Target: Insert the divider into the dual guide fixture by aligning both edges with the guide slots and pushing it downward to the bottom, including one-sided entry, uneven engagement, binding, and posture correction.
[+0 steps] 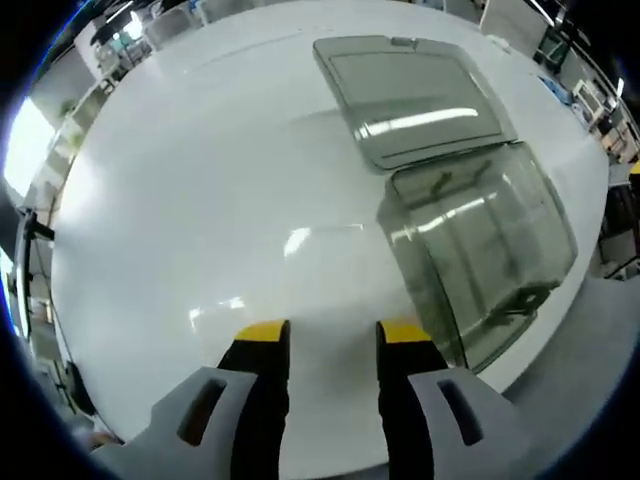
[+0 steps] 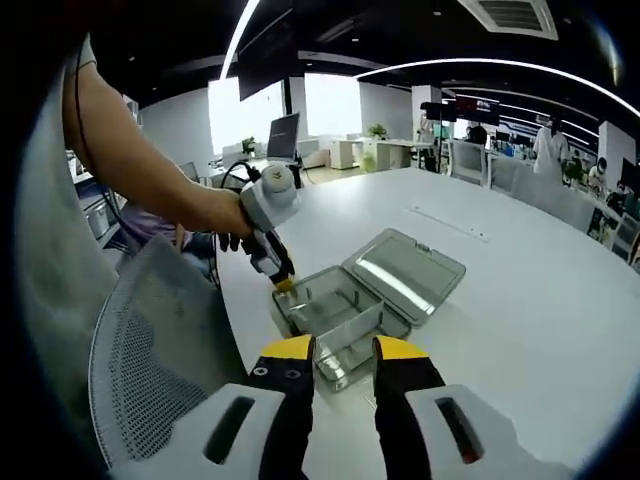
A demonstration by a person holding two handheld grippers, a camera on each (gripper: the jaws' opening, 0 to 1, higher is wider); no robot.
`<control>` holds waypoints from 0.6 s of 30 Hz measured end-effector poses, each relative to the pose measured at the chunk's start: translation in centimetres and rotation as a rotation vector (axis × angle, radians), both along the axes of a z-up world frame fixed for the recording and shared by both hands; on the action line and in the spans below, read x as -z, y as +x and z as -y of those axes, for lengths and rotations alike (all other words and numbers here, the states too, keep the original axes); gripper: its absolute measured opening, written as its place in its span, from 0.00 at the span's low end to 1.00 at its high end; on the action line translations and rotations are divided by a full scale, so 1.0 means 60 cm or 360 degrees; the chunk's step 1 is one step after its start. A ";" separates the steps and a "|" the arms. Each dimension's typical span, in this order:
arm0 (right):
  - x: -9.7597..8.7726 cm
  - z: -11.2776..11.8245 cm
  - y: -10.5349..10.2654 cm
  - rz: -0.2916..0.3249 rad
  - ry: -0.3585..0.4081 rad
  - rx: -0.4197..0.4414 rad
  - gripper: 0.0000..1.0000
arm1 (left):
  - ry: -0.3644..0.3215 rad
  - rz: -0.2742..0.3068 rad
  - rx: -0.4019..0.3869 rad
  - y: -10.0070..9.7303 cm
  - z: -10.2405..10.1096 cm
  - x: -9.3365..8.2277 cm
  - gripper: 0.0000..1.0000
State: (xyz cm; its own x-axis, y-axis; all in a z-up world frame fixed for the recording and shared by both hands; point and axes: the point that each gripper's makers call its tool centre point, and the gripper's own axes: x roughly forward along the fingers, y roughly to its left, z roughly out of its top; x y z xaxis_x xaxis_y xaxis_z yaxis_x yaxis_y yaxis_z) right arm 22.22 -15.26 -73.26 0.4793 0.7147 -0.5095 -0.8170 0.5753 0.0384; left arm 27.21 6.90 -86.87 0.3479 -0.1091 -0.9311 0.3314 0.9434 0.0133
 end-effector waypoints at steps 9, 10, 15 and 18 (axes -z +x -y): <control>0.002 0.000 0.002 -0.0003 -0.0012 -0.0002 0.18 | -0.0042 -0.0017 -0.0024 0.000 -0.002 -0.002 0.31; 0.001 0.000 0.002 -0.0001 -0.0013 -0.0004 0.18 | -0.0046 -0.0019 -0.0027 0.000 -0.003 -0.002 0.31; -0.001 0.000 0.004 0.0001 -0.0011 -0.0001 0.18 | -0.0057 -0.0020 -0.0039 0.001 -0.005 -0.004 0.31; 0.000 0.000 0.004 0.0001 -0.0015 -0.0005 0.18 | -0.0047 -0.0021 -0.0030 0.000 -0.006 -0.004 0.31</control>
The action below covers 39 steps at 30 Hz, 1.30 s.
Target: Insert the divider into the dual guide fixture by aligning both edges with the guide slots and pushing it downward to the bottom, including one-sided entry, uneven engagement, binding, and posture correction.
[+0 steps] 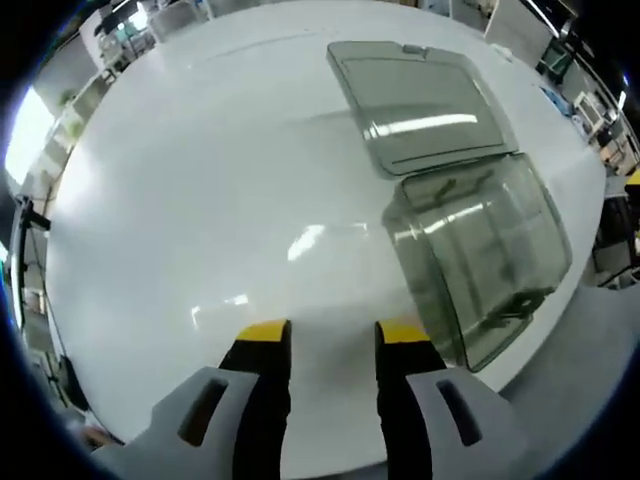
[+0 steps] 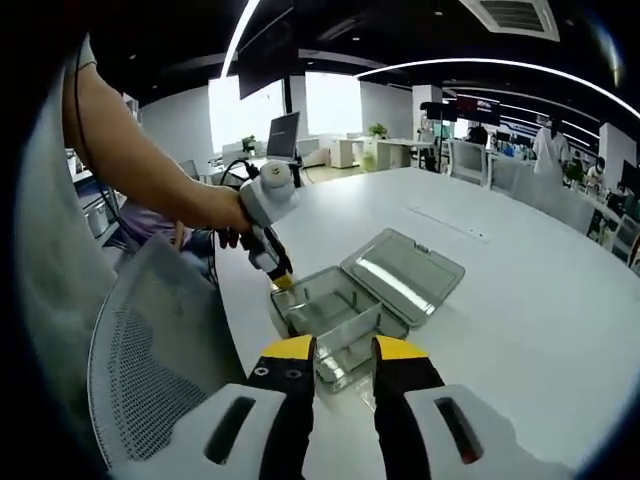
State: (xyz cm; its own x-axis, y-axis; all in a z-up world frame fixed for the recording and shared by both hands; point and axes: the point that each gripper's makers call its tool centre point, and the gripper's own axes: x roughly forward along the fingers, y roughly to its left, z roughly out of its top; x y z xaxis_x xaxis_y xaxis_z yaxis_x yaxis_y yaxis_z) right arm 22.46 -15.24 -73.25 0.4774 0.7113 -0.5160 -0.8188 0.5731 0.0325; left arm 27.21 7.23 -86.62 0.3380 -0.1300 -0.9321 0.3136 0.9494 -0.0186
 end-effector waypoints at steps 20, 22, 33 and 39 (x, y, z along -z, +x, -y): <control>-0.002 0.006 0.007 0.0001 -0.0007 0.0013 0.17 | 0.0060 0.0007 0.0053 0.014 0.004 0.003 0.35; -0.001 0.006 0.007 -0.0001 -0.0009 0.0014 0.17 | 0.0061 0.0007 0.0052 0.014 0.004 0.002 0.35; -0.003 0.005 0.010 0.0006 -0.0008 0.0010 0.16 | 0.0060 0.0016 0.0077 0.013 0.007 0.001 0.31; -0.004 0.005 0.011 0.0009 -0.0006 0.0011 0.16 | 0.0051 0.0040 0.0097 0.017 0.005 -0.003 0.30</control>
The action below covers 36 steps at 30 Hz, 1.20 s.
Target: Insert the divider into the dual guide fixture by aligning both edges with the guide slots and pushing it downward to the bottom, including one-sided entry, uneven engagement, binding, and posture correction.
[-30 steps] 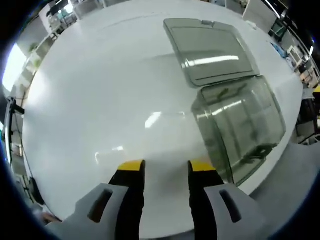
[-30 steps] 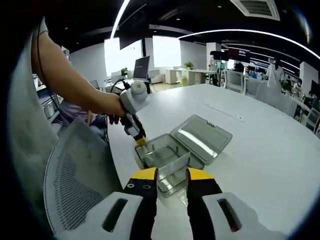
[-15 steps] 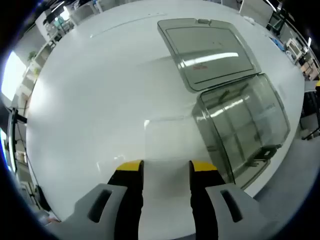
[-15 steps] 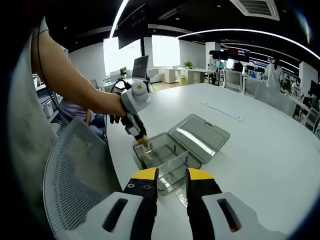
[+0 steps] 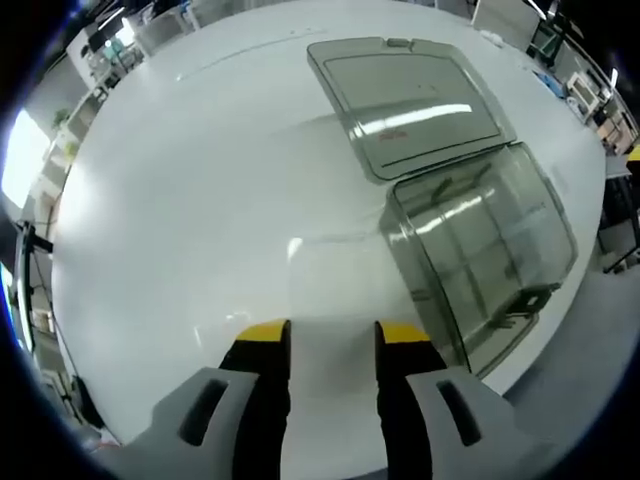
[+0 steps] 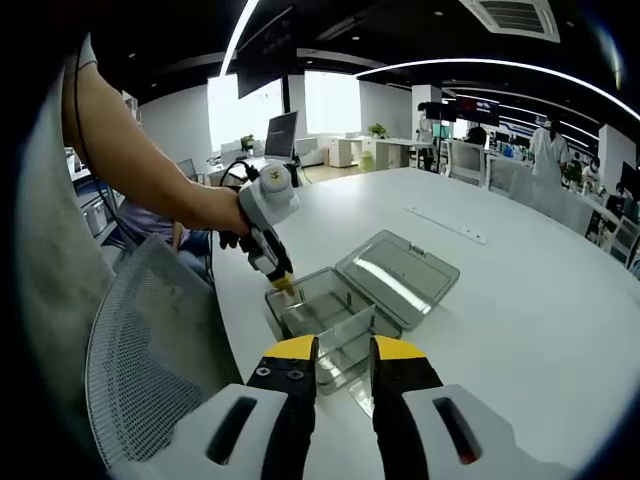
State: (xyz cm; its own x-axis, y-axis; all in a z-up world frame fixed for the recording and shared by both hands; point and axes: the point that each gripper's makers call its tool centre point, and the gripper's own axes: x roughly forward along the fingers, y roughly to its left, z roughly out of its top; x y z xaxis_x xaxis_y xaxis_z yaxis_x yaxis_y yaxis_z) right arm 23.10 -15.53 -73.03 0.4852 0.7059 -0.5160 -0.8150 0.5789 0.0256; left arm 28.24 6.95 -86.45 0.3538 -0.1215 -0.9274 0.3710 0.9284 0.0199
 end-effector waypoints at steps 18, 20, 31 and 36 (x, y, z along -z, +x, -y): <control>-0.003 -0.008 0.002 0.0004 0.0013 -0.0016 0.16 | -0.0075 -0.0018 -0.0006 -0.009 -0.013 -0.011 0.30; -0.004 -0.010 0.002 0.0004 0.0019 -0.0020 0.16 | -0.0091 -0.0018 -0.0008 -0.011 -0.014 -0.014 0.30; -0.010 -0.019 0.006 -0.0019 0.0078 -0.0025 0.17 | -0.0171 -0.0016 -0.0028 -0.021 -0.023 -0.023 0.30; -0.016 -0.023 0.009 -0.0042 0.0128 -0.0032 0.17 | -0.0221 -0.0019 -0.0039 -0.027 -0.024 -0.030 0.30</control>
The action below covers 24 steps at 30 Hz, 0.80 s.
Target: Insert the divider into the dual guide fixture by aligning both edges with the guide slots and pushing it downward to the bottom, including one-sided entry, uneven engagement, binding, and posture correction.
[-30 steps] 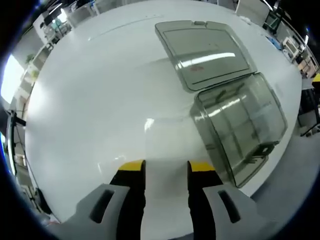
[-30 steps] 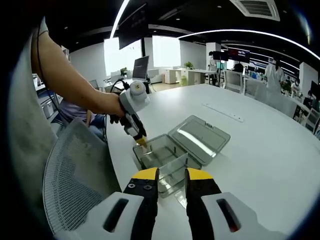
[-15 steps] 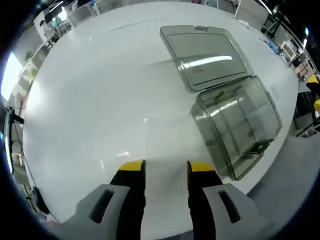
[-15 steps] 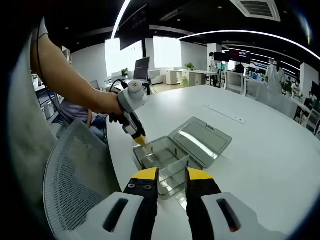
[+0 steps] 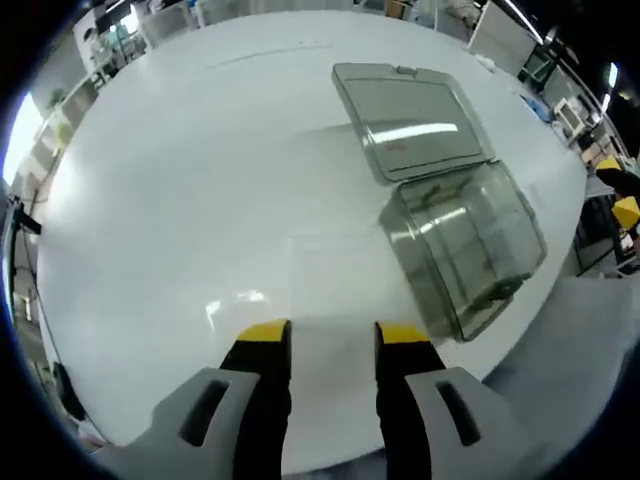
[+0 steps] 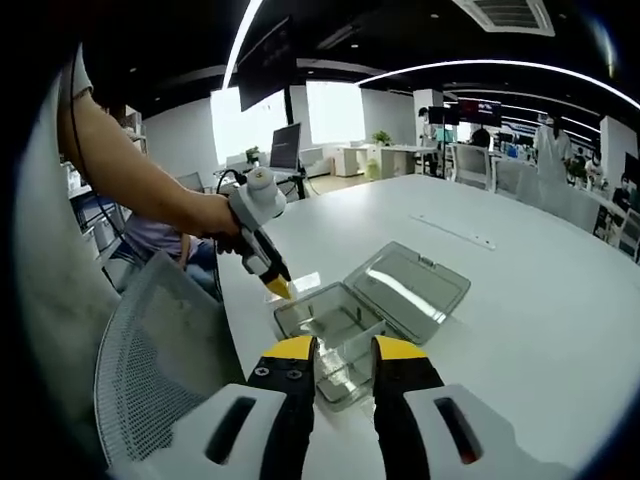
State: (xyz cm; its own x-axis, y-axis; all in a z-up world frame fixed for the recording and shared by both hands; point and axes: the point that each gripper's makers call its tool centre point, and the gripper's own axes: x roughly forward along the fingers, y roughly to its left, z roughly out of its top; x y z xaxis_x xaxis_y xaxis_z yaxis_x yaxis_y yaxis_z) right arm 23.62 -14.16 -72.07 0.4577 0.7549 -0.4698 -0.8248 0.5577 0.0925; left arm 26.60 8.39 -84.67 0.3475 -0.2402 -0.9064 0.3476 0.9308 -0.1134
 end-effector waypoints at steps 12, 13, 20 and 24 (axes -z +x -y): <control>-0.015 -0.009 0.010 -0.0134 0.0234 0.0032 0.19 | -0.0159 0.0043 -0.0021 -0.002 0.011 -0.031 0.30; -0.017 -0.010 0.011 -0.0147 0.0258 0.0033 0.19 | -0.0176 0.0047 -0.0024 -0.003 0.013 -0.035 0.30; -0.025 -0.015 0.013 -0.0199 0.0354 0.0040 0.19 | -0.0259 0.0074 -0.0012 -0.008 0.030 -0.054 0.30; -0.025 -0.018 0.012 -0.0202 0.0361 0.0035 0.19 | -0.0286 0.0086 -0.0011 -0.006 0.034 -0.058 0.30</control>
State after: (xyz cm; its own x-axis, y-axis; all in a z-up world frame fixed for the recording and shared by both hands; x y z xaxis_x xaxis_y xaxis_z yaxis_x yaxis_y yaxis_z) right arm 24.34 -13.07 -70.54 0.4236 0.8378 -0.3445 -0.7864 0.5289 0.3190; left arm 26.24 6.38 -81.19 0.3965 -0.3941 -0.8291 0.3513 0.8995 -0.2596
